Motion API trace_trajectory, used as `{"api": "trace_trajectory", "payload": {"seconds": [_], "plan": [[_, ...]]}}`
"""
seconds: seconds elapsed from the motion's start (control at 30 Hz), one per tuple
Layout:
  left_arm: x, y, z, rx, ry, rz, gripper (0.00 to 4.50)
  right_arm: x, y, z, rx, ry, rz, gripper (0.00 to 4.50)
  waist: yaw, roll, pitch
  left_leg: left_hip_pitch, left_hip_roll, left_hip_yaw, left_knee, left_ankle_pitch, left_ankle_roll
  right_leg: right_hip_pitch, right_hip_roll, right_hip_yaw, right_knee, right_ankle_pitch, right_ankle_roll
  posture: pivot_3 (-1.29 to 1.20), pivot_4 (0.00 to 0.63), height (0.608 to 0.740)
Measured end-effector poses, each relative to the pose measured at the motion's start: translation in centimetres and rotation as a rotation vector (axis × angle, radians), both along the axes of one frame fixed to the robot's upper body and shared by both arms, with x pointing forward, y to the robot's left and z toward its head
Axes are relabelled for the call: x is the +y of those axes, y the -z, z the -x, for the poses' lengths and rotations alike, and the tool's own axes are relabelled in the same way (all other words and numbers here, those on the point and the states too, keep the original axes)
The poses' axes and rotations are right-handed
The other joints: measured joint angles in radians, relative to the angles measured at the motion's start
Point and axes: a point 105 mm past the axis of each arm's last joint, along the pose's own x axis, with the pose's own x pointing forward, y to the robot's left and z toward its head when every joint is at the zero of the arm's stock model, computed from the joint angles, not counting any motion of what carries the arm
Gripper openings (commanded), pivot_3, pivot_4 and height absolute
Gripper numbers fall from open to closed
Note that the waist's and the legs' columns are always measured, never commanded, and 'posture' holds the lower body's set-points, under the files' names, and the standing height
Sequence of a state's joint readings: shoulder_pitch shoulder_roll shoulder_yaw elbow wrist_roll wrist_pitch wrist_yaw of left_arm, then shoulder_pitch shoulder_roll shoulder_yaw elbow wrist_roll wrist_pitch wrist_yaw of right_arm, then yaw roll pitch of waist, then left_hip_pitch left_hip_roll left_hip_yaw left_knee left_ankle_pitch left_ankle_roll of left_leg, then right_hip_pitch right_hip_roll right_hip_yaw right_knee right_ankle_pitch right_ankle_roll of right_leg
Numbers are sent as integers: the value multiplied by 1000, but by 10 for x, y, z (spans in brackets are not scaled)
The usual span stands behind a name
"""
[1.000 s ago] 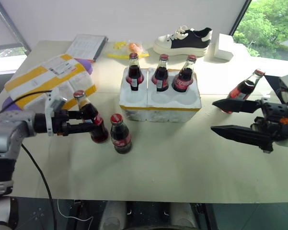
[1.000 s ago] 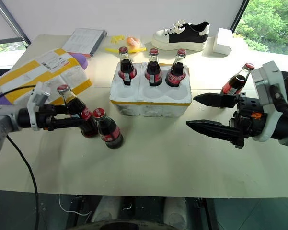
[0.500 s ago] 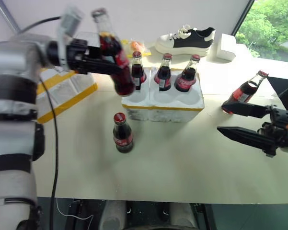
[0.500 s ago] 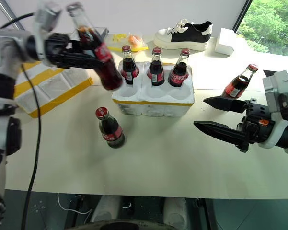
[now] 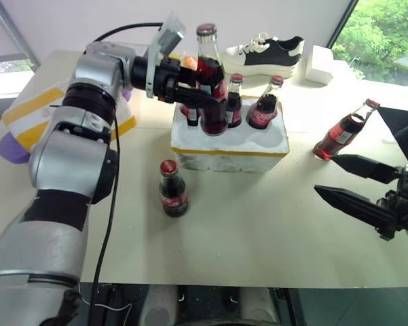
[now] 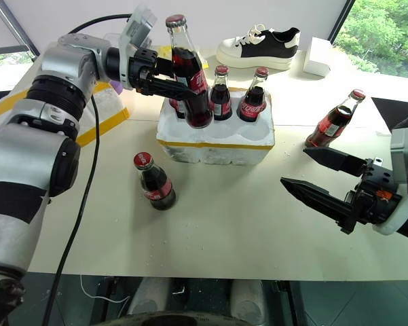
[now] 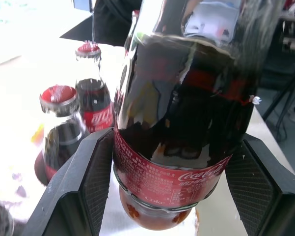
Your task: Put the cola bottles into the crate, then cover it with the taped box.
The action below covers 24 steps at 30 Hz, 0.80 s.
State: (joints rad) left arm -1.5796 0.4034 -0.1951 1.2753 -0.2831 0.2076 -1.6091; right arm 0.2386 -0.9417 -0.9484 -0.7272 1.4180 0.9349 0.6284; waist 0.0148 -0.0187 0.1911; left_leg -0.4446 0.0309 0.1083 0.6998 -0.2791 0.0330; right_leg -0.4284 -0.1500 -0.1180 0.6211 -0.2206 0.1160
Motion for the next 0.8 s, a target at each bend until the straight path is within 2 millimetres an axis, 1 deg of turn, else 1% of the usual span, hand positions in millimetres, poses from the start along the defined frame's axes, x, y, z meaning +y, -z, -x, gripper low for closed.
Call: {"api": "trace_trajectory", "payload": {"seconds": [0.13,0.33,0.5,0.67,0.8], "plan": [[-9,6,-1,-11,8,-11,2803,0,-3,0,-22,17,-10,4500,2,0,0,0,0,0,0,0,0,0,0,0,0,0,0,0,150,740],[-20,5,-6,-51,-23,18,2803,-1,-5,-2,-37,37,-14,4500,1,0,0,0,0,0,0,0,0,0,0,0,0,0,0,0,150,740],[-28,9,-8,-76,-38,4,2803,-2,-8,-4,-51,50,-16,4500,1,0,0,0,0,0,0,0,0,0,0,0,0,0,0,0,150,740],[-36,26,-8,-62,-25,-37,2803,-2,-6,-6,-41,49,-22,4500,1,0,0,0,0,0,0,0,0,0,0,0,0,0,0,0,150,740],[-34,42,-8,-40,-19,-85,2803,-3,-6,-6,-40,59,-23,4500,0,0,0,0,0,0,0,0,0,0,0,0,0,0,0,0,150,740]]}}
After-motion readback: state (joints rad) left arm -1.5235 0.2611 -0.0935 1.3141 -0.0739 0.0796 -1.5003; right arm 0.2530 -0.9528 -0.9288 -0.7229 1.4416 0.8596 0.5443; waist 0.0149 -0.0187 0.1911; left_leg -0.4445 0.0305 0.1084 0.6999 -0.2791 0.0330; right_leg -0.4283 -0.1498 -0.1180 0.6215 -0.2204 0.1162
